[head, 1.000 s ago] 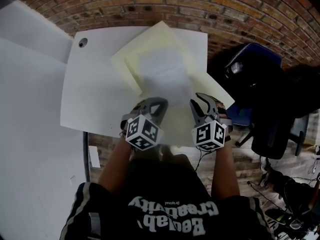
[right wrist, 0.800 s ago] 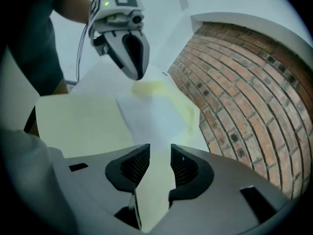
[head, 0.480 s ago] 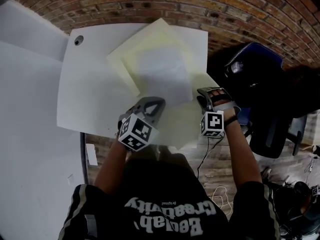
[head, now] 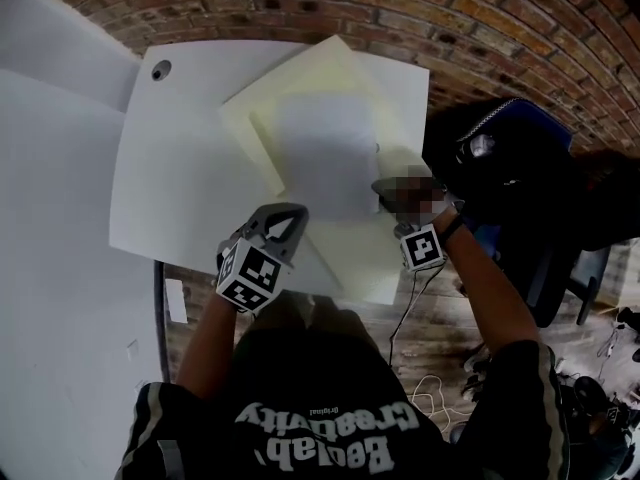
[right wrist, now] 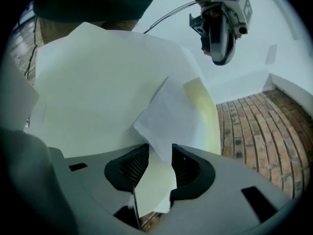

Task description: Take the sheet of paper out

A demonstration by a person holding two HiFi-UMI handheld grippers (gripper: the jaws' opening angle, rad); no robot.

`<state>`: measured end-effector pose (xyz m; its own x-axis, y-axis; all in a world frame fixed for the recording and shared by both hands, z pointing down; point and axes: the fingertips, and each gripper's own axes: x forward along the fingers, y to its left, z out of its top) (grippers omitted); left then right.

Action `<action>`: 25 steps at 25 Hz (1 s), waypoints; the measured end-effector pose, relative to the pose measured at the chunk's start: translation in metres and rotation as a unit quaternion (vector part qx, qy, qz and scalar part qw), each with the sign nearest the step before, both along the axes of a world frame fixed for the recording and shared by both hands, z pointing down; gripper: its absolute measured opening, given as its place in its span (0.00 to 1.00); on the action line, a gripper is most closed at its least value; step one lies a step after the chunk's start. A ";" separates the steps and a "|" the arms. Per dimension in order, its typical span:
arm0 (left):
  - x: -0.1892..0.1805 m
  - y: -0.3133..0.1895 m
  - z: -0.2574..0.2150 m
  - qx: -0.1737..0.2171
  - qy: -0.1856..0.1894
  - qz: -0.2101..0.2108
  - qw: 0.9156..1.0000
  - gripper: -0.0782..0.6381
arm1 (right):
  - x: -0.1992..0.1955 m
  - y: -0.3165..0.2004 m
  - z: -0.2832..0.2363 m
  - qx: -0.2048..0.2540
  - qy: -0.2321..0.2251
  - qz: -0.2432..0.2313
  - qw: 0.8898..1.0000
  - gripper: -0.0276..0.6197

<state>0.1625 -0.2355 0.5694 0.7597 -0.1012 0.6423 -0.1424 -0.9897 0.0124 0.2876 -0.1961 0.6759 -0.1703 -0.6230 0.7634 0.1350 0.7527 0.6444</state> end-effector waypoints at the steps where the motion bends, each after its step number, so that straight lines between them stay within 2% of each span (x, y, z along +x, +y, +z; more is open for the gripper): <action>1: -0.004 -0.002 0.002 -0.002 -0.001 -0.005 1.000 0.11 | -0.007 -0.001 0.001 0.007 -0.001 -0.014 1.000 0.24; 4: -0.014 -0.007 0.007 -0.005 -0.004 -0.016 1.000 0.11 | -0.027 -0.008 0.000 0.048 -0.010 -0.042 0.998 0.14; 8: -0.023 -0.010 0.011 -0.009 -0.004 -0.025 1.000 0.11 | -0.046 -0.026 -0.006 0.104 -0.029 -0.024 0.994 0.12; 12: -0.025 -0.010 0.012 -0.011 -0.002 -0.025 1.000 0.11 | -0.053 -0.030 -0.010 0.105 -0.033 -0.024 0.994 0.04; 20: -0.027 -0.010 -0.002 0.006 0.007 -0.025 1.000 0.11 | -0.036 -0.022 -0.056 0.127 -0.073 0.038 0.988 0.03; 25: -0.023 -0.003 -0.023 0.027 0.025 -0.024 0.999 0.11 | -0.034 -0.005 -0.098 0.144 -0.126 0.094 0.977 0.03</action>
